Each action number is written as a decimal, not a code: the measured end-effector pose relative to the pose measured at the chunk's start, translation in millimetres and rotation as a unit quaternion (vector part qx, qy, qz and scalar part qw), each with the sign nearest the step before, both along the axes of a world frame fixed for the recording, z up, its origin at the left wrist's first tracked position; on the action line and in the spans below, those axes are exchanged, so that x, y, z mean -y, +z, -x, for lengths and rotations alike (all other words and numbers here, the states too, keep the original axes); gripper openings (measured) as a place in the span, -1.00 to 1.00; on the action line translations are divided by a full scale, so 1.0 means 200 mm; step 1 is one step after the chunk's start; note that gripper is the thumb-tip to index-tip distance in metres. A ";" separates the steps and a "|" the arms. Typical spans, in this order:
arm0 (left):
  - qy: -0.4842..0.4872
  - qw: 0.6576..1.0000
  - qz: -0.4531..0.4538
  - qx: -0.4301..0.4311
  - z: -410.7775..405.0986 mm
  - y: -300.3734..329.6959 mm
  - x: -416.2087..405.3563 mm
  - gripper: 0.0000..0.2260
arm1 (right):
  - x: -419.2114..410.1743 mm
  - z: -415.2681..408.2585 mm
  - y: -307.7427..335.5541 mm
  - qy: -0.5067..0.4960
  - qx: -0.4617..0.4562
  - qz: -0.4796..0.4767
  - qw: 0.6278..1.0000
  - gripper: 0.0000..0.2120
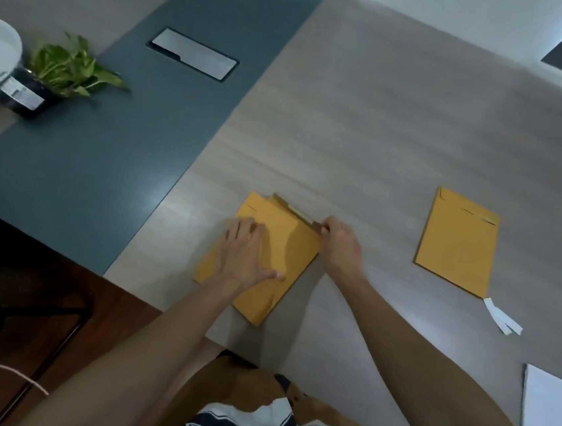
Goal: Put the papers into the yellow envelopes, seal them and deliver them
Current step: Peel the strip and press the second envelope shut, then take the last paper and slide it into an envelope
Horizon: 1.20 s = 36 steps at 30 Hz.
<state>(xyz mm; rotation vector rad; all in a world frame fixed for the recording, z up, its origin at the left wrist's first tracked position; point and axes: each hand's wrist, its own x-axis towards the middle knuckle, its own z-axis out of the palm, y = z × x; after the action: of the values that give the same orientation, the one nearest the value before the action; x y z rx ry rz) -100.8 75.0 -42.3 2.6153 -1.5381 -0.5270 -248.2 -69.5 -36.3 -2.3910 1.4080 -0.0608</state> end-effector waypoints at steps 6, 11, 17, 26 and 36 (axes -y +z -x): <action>-0.140 0.989 -0.003 -0.051 0.21 0.02 0.18 -0.20 | 0.02 0.37 -0.01 -0.092 0.006 -0.022 0.995 -0.78; -0.231 0.970 0.014 -0.070 0.49 0.02 0.29 -0.30 | 0.01 0.72 -0.01 -0.221 0.042 -0.032 0.974 -0.79; -0.338 0.939 -0.017 -0.064 0.80 0.04 0.37 -0.28 | -0.05 1.09 -0.02 -0.340 0.048 -0.052 0.938 -0.81; -0.364 0.927 -0.089 -0.013 1.05 0.09 0.53 -0.01 | -0.13 1.37 -0.05 -0.355 0.038 -0.032 0.934 -0.77; -0.278 0.948 0.052 -0.146 1.55 0.15 0.64 -0.69 | -0.16 1.82 0.05 -0.381 0.068 0.000 0.922 -0.69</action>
<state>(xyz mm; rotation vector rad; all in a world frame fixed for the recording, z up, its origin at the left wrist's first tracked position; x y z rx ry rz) -410.0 -52.0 -12.4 1.8911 -2.1097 -0.7953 -613.1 -38.2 -27.1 -1.6532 2.1604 -0.4112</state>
